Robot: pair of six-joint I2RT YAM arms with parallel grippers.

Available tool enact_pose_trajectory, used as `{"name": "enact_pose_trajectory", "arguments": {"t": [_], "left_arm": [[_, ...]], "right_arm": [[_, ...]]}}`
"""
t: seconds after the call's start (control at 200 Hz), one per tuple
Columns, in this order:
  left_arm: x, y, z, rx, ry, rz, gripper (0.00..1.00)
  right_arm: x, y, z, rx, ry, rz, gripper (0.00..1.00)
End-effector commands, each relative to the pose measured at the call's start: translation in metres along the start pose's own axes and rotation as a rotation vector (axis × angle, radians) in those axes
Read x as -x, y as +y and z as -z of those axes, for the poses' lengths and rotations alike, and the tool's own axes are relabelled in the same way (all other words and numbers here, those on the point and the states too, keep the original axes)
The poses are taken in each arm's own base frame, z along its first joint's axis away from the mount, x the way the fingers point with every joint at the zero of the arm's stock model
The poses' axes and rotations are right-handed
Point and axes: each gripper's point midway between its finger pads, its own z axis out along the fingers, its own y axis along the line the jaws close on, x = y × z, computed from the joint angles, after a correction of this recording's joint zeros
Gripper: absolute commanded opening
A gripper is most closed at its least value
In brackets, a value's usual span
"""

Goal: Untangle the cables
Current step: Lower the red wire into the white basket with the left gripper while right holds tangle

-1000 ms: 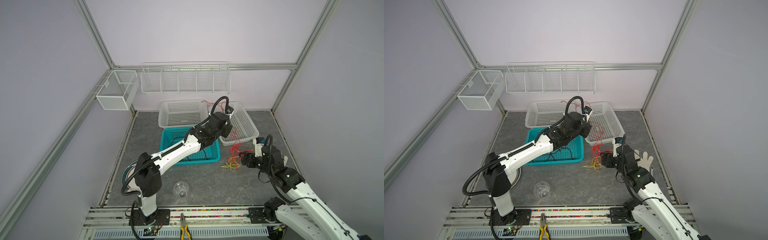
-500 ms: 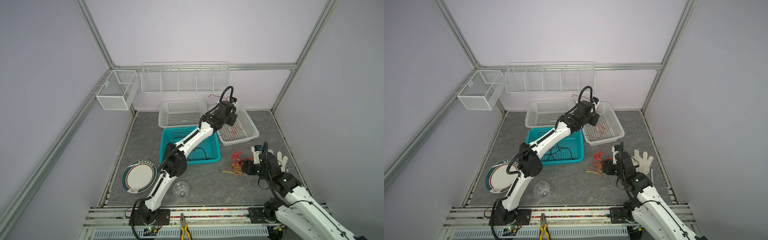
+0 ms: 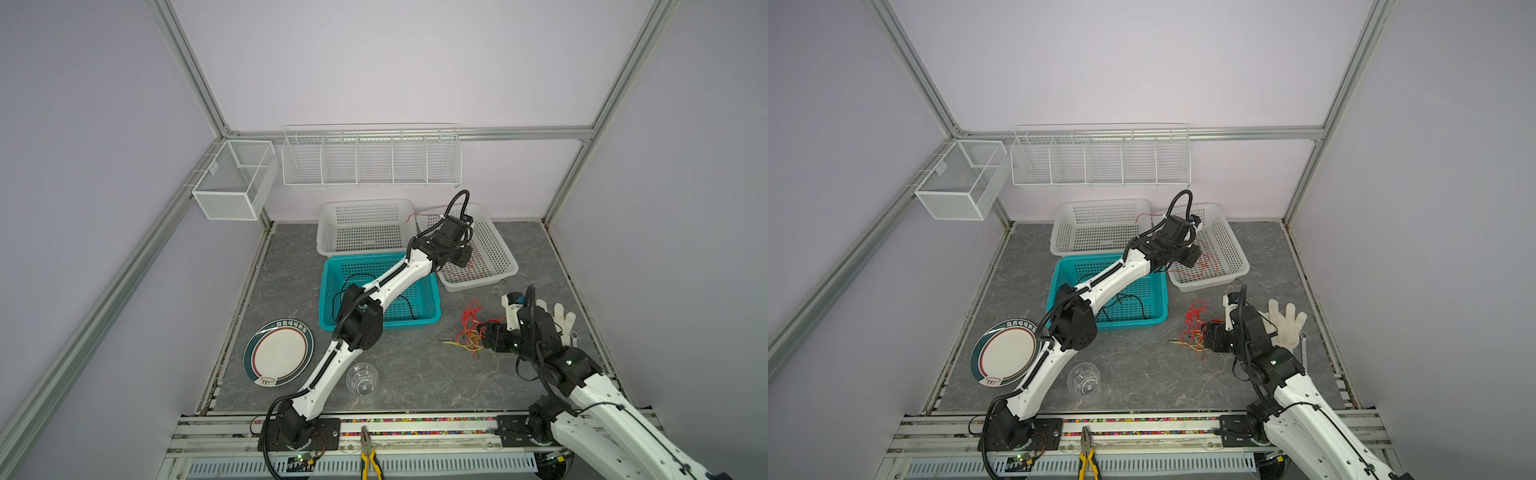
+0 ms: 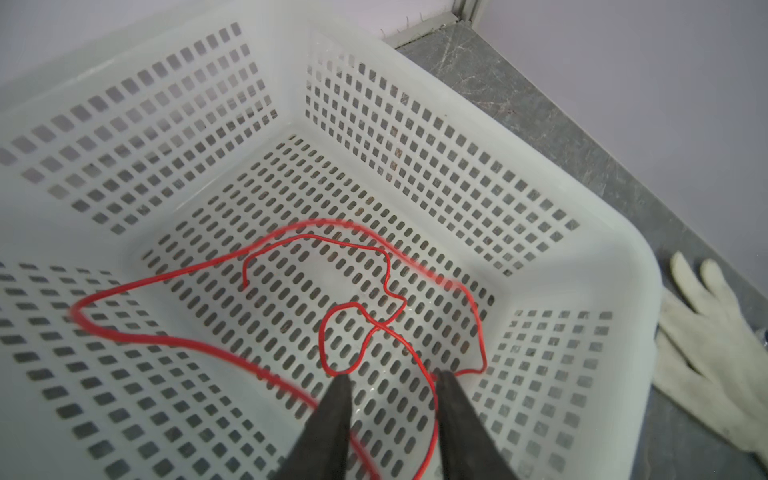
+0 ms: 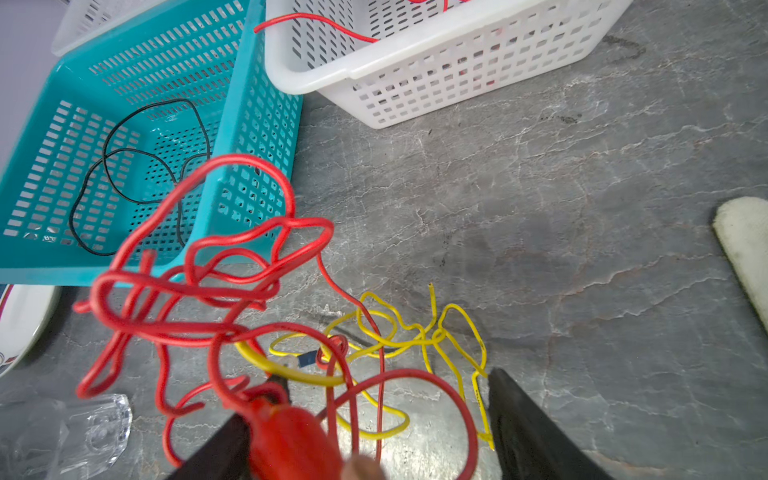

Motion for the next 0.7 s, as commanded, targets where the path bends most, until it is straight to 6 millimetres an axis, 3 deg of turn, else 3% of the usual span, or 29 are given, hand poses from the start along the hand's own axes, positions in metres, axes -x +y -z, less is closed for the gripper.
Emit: {"name": "enact_pose_trajectory", "arguments": {"t": [0.0, 0.04, 0.09, 0.145, 0.205, 0.47, 0.695], "left_arm": [[0.025, -0.011, 0.025, -0.041, -0.057, 0.005, 0.52], [0.026, -0.013, 0.028, -0.049, -0.06, 0.001, 0.59], [0.028, -0.014, 0.03, -0.058, -0.064, 0.001, 0.78], [0.03, -0.018, 0.034, -0.074, -0.07, -0.005, 0.93], [0.034, -0.02, 0.04, -0.08, -0.082, -0.009, 1.0], [0.052, -0.034, 0.072, -0.102, -0.136, -0.049, 0.99], [0.053, -0.038, 0.101, -0.082, -0.169, -0.069, 1.0]], "right_arm": [[0.003, 0.004, -0.003, 0.024, -0.018, -0.011, 0.76], [0.003, 0.004, -0.002, 0.025, -0.019, -0.011, 0.76], [0.003, 0.004, -0.002, 0.024, -0.019, -0.011, 0.76], [0.004, 0.003, -0.002, 0.022, -0.019, -0.013, 0.76], [0.004, 0.003, -0.003, 0.023, -0.021, -0.012, 0.76], [0.006, 0.003, -0.003, 0.014, -0.024, -0.014, 0.76], [0.009, 0.002, -0.003, 0.005, -0.033, -0.012, 0.76]]}}
